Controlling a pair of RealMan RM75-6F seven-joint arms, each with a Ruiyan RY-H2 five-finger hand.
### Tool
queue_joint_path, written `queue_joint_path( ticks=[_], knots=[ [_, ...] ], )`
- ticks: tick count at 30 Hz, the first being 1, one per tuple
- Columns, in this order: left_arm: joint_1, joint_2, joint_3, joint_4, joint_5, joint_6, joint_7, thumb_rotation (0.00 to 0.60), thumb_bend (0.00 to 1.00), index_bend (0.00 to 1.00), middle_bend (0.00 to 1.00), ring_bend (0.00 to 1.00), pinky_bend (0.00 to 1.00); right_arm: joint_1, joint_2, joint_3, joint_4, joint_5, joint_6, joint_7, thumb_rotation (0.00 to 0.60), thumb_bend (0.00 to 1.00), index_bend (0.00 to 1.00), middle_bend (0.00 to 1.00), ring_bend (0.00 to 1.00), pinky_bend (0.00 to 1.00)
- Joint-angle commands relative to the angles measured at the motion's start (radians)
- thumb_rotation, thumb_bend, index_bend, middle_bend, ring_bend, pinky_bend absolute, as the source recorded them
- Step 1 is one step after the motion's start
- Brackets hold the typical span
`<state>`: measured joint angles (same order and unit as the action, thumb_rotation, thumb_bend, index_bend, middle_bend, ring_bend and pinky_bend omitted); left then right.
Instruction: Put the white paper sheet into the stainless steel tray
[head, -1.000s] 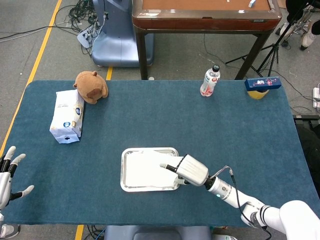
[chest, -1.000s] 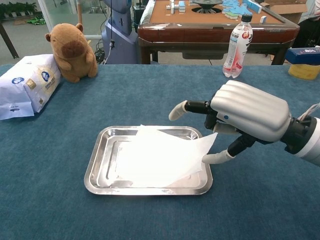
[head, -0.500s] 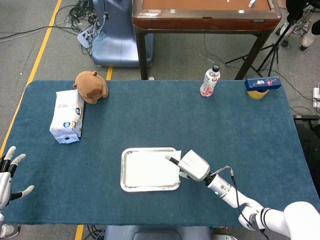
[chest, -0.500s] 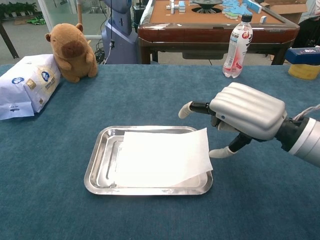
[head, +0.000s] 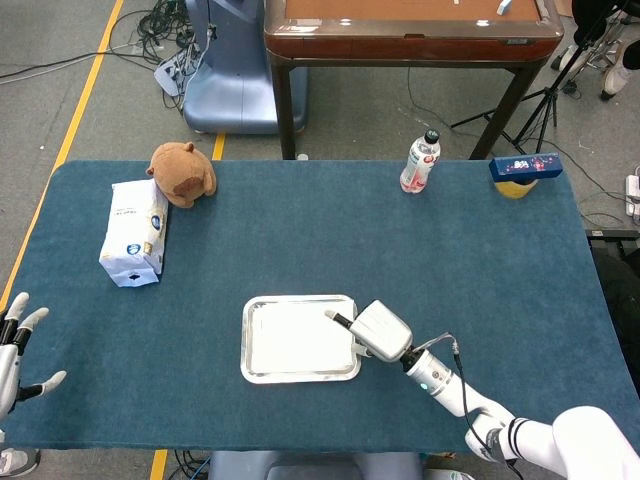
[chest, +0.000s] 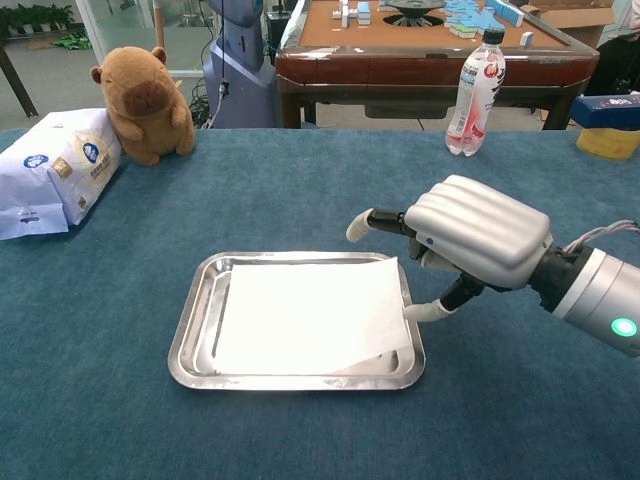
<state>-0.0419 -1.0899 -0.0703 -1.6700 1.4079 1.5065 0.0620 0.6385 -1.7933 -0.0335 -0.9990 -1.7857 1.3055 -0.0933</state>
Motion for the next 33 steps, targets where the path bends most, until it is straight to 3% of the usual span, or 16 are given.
queue_joint_path(
  ticks=[1, 19, 33],
  knots=[
    [0.0, 0.001, 0.0, 0.0, 0.0, 0.0, -0.001, 0.6, 0.0, 0.18, 0.0, 0.0, 0.32, 0.001, -0.01, -0.002, 0.007, 0.001, -0.002, 0.01, 0.6, 0.0, 0.26, 1.0, 1.0, 1.0],
    [0.003, 0.007, 0.0, -0.005, 0.001, 0.004, -0.006, 0.6, 0.0, 0.18, 0.0, 0.0, 0.32, -0.003, -0.039, -0.006, 0.036, 0.011, -0.005, 0.025, 0.6, 0.0, 0.26, 1.0, 1.0, 1.0],
    [0.002, 0.002, 0.001, -0.005, 0.002, 0.002, 0.006, 0.6, 0.0, 0.18, 0.0, 0.0, 0.32, -0.015, 0.053, 0.002, -0.097, 0.029, -0.005, -0.008, 0.6, 0.0, 0.25, 1.0, 1.0, 1.0]
  ],
)
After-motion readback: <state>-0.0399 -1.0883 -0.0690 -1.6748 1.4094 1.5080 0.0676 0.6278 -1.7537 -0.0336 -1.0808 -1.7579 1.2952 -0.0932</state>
